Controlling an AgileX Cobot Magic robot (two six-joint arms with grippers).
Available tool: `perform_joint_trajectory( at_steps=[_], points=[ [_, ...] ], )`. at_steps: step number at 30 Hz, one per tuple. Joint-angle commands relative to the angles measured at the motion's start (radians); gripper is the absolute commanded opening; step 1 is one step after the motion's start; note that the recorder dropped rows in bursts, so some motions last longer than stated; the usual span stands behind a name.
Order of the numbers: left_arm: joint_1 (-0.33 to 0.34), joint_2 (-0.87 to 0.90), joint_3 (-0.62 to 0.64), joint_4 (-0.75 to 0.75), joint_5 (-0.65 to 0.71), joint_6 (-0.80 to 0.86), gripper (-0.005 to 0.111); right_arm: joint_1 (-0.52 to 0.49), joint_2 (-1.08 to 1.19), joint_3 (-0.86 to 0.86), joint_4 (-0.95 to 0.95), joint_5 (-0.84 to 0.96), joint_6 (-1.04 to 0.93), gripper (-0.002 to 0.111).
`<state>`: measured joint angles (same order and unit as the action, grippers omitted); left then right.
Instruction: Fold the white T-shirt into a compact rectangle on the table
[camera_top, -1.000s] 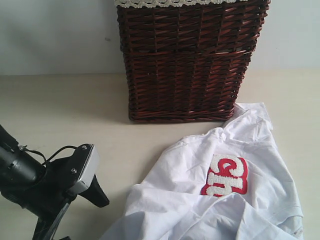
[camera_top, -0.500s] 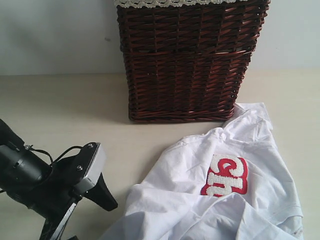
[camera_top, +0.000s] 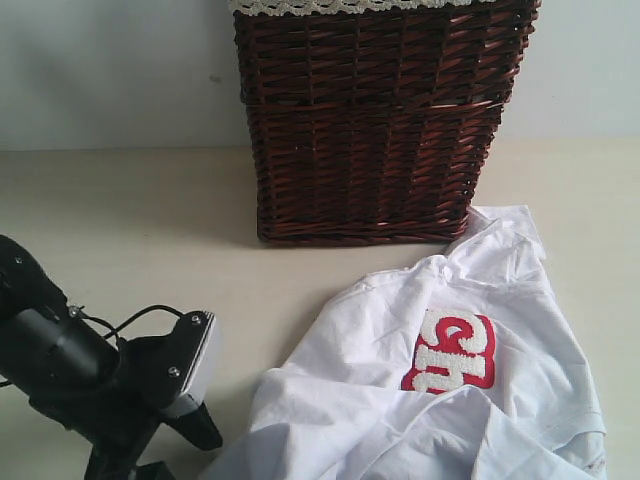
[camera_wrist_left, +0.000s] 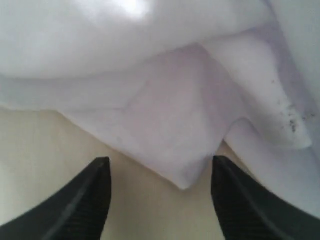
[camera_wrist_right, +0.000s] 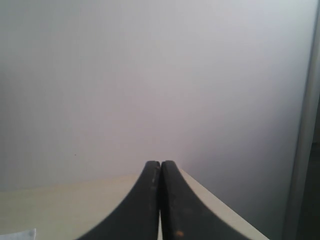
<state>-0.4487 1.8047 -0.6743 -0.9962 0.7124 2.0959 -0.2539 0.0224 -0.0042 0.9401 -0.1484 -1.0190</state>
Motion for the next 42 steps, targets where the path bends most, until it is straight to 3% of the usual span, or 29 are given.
perform_joint_trajectory(
  at_steps=[1, 4, 6, 12, 17, 24, 29, 34, 36, 39, 42],
  points=[
    [-0.06, 0.029, -0.002, -0.032, -0.015, 0.002, 0.058, 0.002, 0.002, 0.004, -0.007, -0.001, -0.002, 0.0],
    [-0.094, 0.058, -0.002, -0.042, -0.069, 0.002, 0.057, 0.002, 0.002, 0.004, -0.007, -0.001, -0.002, 0.0],
    [-0.105, 0.058, -0.002, -0.062, -0.129, 0.002, 0.049, 0.002, 0.002, 0.004, -0.007, -0.001, -0.002, 0.0],
    [-0.107, 0.053, -0.004, -0.06, -0.243, 0.002, 0.0, 0.002, 0.002, 0.004, -0.007, -0.001, -0.002, 0.0],
    [-0.107, 0.025, -0.004, -0.058, -0.314, 0.002, 0.0, 0.002, 0.002, 0.004, -0.007, -0.001, -0.002, 0.0],
    [-0.107, -0.119, -0.004, 0.055, -0.596, 0.002, 0.0, 0.002, 0.002, 0.004, -0.007, -0.001, -0.002, 0.0],
    [-0.107, -0.212, -0.004, 0.033, -0.576, -0.01, 0.0, 0.002, 0.002, 0.004, -0.007, -0.001, -0.002, 0.0],
    [-0.107, -0.261, -0.004, -0.11, -0.49, -0.028, 0.0, 0.002, 0.002, 0.004, -0.007, -0.001, -0.002, 0.0],
    [-0.107, -0.264, -0.001, -0.069, -0.459, -0.011, 0.0, 0.002, 0.002, 0.004, -0.007, -0.001, -0.002, 0.0],
    [-0.107, -0.312, -0.001, -0.107, -0.505, -0.131, 0.0, 0.002, 0.002, 0.004, -0.007, -0.001, -0.002, 0.0],
    [-0.107, -0.326, -0.001, -0.173, -0.591, -0.144, 0.0, 0.002, 0.002, 0.004, -0.007, -0.001, -0.002, 0.0]
  ],
)
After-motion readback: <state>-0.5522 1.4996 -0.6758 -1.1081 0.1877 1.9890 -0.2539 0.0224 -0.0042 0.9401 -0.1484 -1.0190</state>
